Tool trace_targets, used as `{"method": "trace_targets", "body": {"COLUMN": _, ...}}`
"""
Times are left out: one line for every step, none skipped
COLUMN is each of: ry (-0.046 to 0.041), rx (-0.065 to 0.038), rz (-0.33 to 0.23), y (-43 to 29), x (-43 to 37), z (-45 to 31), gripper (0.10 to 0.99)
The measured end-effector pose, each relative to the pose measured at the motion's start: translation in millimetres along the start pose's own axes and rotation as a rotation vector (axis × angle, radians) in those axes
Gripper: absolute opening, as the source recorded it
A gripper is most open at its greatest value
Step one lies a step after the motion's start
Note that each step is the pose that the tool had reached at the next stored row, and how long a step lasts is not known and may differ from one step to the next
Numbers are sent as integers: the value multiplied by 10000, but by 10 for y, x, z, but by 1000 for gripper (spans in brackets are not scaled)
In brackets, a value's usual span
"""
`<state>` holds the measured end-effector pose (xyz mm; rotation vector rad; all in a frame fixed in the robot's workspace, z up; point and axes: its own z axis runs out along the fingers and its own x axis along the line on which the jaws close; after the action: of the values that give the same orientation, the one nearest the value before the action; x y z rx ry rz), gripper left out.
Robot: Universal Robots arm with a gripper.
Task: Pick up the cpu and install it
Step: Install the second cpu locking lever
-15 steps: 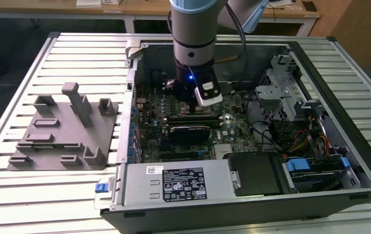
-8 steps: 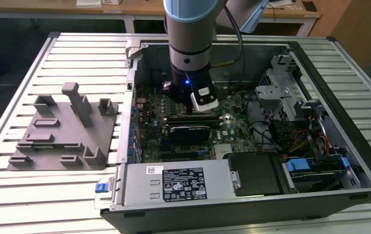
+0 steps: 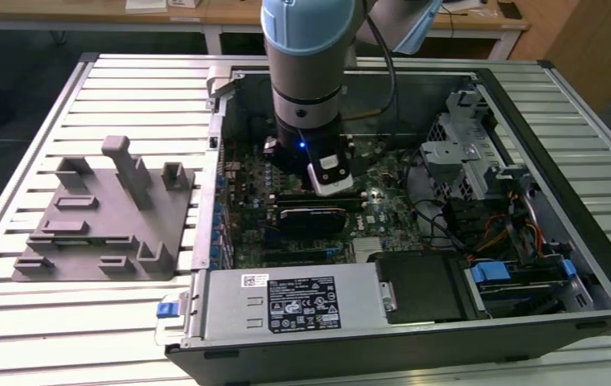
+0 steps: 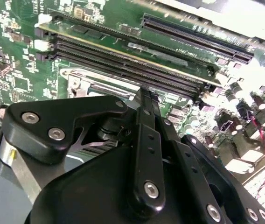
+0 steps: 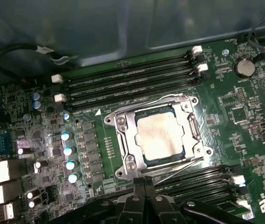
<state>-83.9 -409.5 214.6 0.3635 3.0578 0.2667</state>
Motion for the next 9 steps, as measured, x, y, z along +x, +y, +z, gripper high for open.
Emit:
{"method": "trace_targets", "body": {"ry": 2, "rx": -10, "rz": 0, "y": -14, "x": 0, "z": 1, "gripper": 106}}
{"method": "trace_targets", "body": {"ry": 3, "rx": -15, "rz": 0, "y": -30, "x": -1, "z": 1, "gripper": 106}}
{"method": "trace_targets", "body": {"ry": 5, "rx": -21, "rz": 1, "y": -48, "x": -3, "z": 1, "gripper": 106}}
{"method": "trace_targets", "body": {"ry": 6, "rx": -30, "rz": 2, "y": -62, "x": -4, "z": 2, "gripper": 106}}
{"method": "trace_targets", "body": {"ry": 15, "rx": -65, "rz": 4, "y": -70, "x": -2, "z": 7, "gripper": 106}}
{"method": "trace_targets", "body": {"ry": 30, "rx": -128, "rz": 7, "y": -76, "x": 3, "z": 15, "gripper": 106}}
{"method": "trace_targets", "body": {"ry": 49, "rx": -200, "rz": 7, "y": -80, "x": 6, "z": 22, "gripper": 106}}
{"method": "trace_targets", "body": {"ry": 68, "rx": -274, "rz": 4, "y": -84, "x": 9, "z": 29, "gripper": 106}}
{"method": "trace_targets", "body": {"ry": 87, "rx": -349, "rz": -1, "y": -88, "x": 12, "z": 37, "gripper": 106}}
